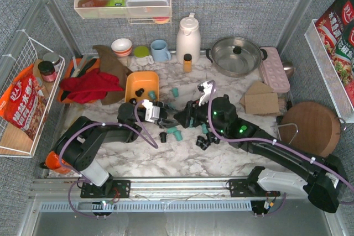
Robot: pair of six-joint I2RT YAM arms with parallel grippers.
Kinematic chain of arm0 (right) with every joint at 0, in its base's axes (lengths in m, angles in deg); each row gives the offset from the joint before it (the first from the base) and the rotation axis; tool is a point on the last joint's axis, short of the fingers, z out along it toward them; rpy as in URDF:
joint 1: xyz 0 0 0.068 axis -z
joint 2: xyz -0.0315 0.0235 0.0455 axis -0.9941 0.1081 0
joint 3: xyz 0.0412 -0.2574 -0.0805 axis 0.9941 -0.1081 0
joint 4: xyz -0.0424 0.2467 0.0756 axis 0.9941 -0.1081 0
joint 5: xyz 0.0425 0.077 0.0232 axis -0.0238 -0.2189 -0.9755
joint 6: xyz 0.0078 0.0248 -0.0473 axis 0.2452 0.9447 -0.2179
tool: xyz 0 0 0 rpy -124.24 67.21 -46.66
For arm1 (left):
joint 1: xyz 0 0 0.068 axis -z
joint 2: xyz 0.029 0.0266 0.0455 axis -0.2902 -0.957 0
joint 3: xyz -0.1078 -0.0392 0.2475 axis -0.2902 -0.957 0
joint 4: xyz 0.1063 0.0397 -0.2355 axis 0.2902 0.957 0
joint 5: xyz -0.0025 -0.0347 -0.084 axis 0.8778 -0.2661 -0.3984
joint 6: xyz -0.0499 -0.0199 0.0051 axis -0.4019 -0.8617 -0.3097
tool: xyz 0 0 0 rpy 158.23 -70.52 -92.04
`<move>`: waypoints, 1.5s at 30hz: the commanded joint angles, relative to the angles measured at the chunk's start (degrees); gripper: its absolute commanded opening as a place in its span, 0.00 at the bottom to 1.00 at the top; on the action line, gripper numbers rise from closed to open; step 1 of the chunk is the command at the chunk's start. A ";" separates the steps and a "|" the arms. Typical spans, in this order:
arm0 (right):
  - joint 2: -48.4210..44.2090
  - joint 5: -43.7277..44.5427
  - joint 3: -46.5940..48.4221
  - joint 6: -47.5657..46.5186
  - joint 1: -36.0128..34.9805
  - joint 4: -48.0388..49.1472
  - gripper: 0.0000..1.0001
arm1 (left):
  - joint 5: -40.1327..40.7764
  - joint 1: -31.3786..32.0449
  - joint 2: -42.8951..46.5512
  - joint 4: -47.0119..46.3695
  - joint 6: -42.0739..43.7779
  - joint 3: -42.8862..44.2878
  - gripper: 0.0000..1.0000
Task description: Mix the coffee capsules in the storage basket
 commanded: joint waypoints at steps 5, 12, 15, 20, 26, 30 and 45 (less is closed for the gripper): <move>-2.81 3.66 0.08 -0.39 -0.06 -0.62 0.74 | 1.98 -0.21 2.12 6.31 6.12 -0.02 0.39; -5.38 7.21 -0.07 -1.02 0.20 -3.82 0.75 | 4.54 -1.82 2.91 9.53 8.70 -0.17 0.35; -7.03 9.01 0.03 -2.17 0.29 -6.40 0.77 | 7.21 -4.45 3.93 12.99 11.02 0.06 0.33; -7.24 9.38 -0.13 -4.59 0.36 -9.48 0.75 | 18.74 -10.49 6.06 24.39 19.28 1.20 0.33; 2.86 6.28 3.00 -6.47 -0.07 -14.63 0.70 | 40.07 -14.19 4.15 38.77 25.92 4.78 0.41; 12.59 5.35 5.60 -7.60 -1.56 -15.85 0.67 | 44.69 -16.12 -0.58 43.59 23.88 7.68 0.54; 34.16 16.60 10.39 -10.68 -9.02 -15.35 0.55 | 45.37 -17.73 2.94 42.62 15.99 8.76 0.99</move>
